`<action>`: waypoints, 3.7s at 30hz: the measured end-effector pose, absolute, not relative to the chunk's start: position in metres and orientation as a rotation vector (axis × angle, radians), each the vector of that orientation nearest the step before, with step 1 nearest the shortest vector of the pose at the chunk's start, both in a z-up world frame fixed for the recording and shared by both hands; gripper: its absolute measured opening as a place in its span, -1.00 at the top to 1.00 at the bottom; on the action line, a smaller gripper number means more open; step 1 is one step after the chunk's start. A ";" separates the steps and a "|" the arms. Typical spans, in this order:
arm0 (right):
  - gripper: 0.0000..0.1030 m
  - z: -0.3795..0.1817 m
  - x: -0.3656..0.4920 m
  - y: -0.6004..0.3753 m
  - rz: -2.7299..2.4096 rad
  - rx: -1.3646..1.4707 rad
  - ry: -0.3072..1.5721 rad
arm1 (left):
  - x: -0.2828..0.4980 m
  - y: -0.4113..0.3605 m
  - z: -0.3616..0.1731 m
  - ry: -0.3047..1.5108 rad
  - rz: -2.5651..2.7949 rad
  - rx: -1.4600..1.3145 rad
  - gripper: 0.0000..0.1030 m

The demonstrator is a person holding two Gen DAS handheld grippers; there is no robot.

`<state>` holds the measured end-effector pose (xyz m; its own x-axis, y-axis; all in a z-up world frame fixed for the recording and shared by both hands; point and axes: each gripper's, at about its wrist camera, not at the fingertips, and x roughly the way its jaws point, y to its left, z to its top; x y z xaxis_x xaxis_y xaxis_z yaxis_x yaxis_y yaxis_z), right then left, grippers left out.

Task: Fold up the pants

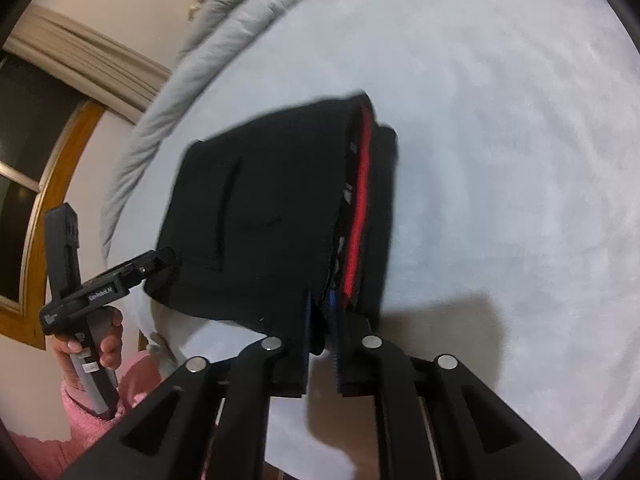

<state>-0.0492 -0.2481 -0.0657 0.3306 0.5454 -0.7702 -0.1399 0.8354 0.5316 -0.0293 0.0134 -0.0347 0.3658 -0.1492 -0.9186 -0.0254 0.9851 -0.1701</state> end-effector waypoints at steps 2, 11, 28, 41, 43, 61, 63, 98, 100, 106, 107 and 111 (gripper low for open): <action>0.74 -0.052 -0.052 -0.244 0.448 0.381 1.123 | -0.034 0.015 -0.022 1.175 -0.102 -0.218 -0.84; 0.73 -0.027 -0.058 -0.213 0.454 0.292 1.061 | -0.052 -0.007 0.007 1.091 -0.105 -0.193 -0.84; 0.78 -0.075 -0.055 -0.204 0.395 0.225 1.164 | -0.052 -0.015 -0.013 1.105 -0.061 -0.134 -0.84; 0.37 -0.061 -0.058 -0.223 0.449 0.380 1.105 | -0.045 -0.003 -0.009 1.123 -0.083 -0.138 -0.84; 0.00 -0.053 -0.056 -0.232 0.444 0.407 1.084 | -0.033 0.015 -0.018 1.186 -0.065 -0.179 -0.84; -0.47 -0.118 -0.008 -0.255 0.537 0.571 1.253 | 0.024 0.060 -0.088 1.421 -0.291 -0.312 -0.86; -0.49 -0.122 -0.003 -0.250 0.570 0.579 1.262 | 0.028 0.062 -0.089 1.440 -0.316 -0.327 -0.83; 0.40 -0.030 0.094 -0.358 0.552 0.540 0.915 | 0.132 -0.040 -0.042 1.171 -0.458 -0.423 0.33; 0.38 -0.061 0.110 -0.365 0.517 0.561 0.986 | 0.144 -0.042 -0.061 1.197 -0.449 -0.405 0.31; 0.01 -0.136 0.108 -0.389 0.487 0.659 1.032 | 0.150 -0.048 -0.120 1.250 -0.435 -0.359 0.09; 0.00 -0.138 0.105 -0.392 0.495 0.671 1.014 | 0.150 -0.046 -0.121 1.250 -0.436 -0.376 0.06; -0.11 -0.130 0.092 -0.392 0.463 0.623 0.987 | 0.147 -0.047 -0.115 1.232 -0.400 -0.335 -0.16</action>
<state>0.0924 -0.3920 -0.1299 0.4801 0.6196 -0.6209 -0.0818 0.7364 0.6716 0.1466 -0.0468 -0.1147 0.2792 -0.4682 -0.8384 0.1133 0.8830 -0.4554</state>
